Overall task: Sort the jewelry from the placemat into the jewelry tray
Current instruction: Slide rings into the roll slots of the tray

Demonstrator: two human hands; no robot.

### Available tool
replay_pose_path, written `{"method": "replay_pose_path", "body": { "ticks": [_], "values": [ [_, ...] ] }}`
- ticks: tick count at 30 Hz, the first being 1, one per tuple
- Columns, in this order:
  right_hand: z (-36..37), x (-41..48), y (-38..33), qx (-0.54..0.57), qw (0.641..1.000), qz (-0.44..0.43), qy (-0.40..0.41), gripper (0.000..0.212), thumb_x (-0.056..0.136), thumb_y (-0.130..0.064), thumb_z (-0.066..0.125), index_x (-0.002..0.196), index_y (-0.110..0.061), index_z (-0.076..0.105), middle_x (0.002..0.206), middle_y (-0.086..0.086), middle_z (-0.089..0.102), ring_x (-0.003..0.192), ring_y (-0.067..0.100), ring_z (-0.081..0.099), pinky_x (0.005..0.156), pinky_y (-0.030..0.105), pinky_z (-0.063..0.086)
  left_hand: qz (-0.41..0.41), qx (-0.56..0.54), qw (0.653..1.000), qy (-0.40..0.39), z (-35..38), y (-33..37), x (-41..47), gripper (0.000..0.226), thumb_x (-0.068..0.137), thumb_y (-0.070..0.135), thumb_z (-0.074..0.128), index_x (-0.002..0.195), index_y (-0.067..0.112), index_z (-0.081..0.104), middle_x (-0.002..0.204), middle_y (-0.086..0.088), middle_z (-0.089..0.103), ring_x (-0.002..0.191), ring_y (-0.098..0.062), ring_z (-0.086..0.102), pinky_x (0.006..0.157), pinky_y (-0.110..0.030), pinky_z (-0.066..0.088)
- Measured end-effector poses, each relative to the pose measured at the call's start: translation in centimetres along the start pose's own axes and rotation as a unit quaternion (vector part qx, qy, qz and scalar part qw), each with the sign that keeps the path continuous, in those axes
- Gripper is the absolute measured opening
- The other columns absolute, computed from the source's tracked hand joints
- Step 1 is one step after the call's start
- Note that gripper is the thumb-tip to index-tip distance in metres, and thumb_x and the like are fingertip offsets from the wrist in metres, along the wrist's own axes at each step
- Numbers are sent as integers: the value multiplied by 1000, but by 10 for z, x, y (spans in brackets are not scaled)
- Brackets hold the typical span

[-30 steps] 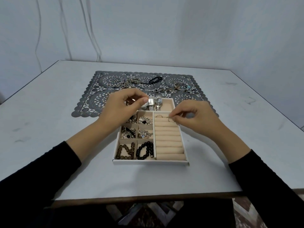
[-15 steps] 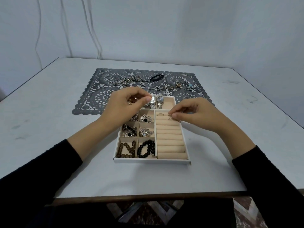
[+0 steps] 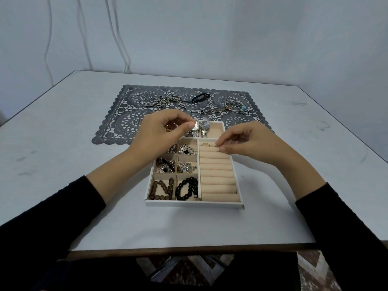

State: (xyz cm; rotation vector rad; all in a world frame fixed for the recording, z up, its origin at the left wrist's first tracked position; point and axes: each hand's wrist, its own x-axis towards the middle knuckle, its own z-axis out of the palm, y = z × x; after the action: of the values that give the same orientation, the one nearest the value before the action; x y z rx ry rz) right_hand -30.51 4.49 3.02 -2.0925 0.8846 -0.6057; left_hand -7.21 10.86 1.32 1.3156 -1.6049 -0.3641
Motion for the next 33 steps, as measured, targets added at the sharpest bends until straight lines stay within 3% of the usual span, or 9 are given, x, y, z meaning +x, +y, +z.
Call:
{"method": "replay_pose_path", "body": {
  "ticks": [8,12,15,17,20,23,28,33],
  "values": [
    [-1,1,6,45,999,-1,8,16,79,-9,76,94,-9,75,85,7,74,87,23,70,85,28,56,5,0,1000,-10,2,0,1,7,86,24,72,94,26,73,83,13,70,72,2,61,66,-10,46],
    [-3,1,17,109,990,12,93,15,87,-11,68,101,-12,72,88,7,72,78,12,69,68,17,52,17,3,1000,-19,5,4,2,7,86,25,72,90,31,71,84,14,71,75,-3,65,70,-16,52],
    [0,5,32,35,978,22,205,14,90,-16,63,102,-15,70,92,0,70,77,2,63,65,8,47,31,17,999,-27,9,7,2,8,86,23,73,91,29,71,84,16,71,73,1,63,70,-16,51],
    [2,9,42,-62,966,38,249,18,92,-21,60,107,-17,69,100,-4,69,88,3,61,76,9,46,43,31,998,-38,11,8,2,7,86,22,73,91,28,72,85,15,71,75,-1,64,71,-16,52],
    [2,13,51,-175,954,40,241,29,94,-24,56,120,-14,64,118,0,66,107,12,57,90,14,37,59,47,996,-56,12,8,3,6,87,20,73,93,22,74,86,15,70,80,1,64,72,-12,50],
    [5,13,55,-235,945,43,225,30,96,-20,52,123,-10,61,119,2,65,111,19,56,79,8,27,72,76,992,-73,12,7,5,9,87,20,72,96,18,74,88,17,68,85,5,62,75,-7,45],
    [10,15,63,-256,948,49,182,35,98,-21,47,129,-9,56,128,5,61,119,21,53,93,18,33,121,122,980,-97,14,5,7,12,87,22,72,98,17,74,90,13,68,84,1,64,79,-11,48],
    [11,15,63,-260,948,51,175,34,98,-21,48,128,-9,57,124,5,63,115,21,55,87,16,33,173,169,963,-118,17,6,8,14,90,25,68,97,15,74,89,10,67,85,-5,61,79,-23,51]
  ]
}}
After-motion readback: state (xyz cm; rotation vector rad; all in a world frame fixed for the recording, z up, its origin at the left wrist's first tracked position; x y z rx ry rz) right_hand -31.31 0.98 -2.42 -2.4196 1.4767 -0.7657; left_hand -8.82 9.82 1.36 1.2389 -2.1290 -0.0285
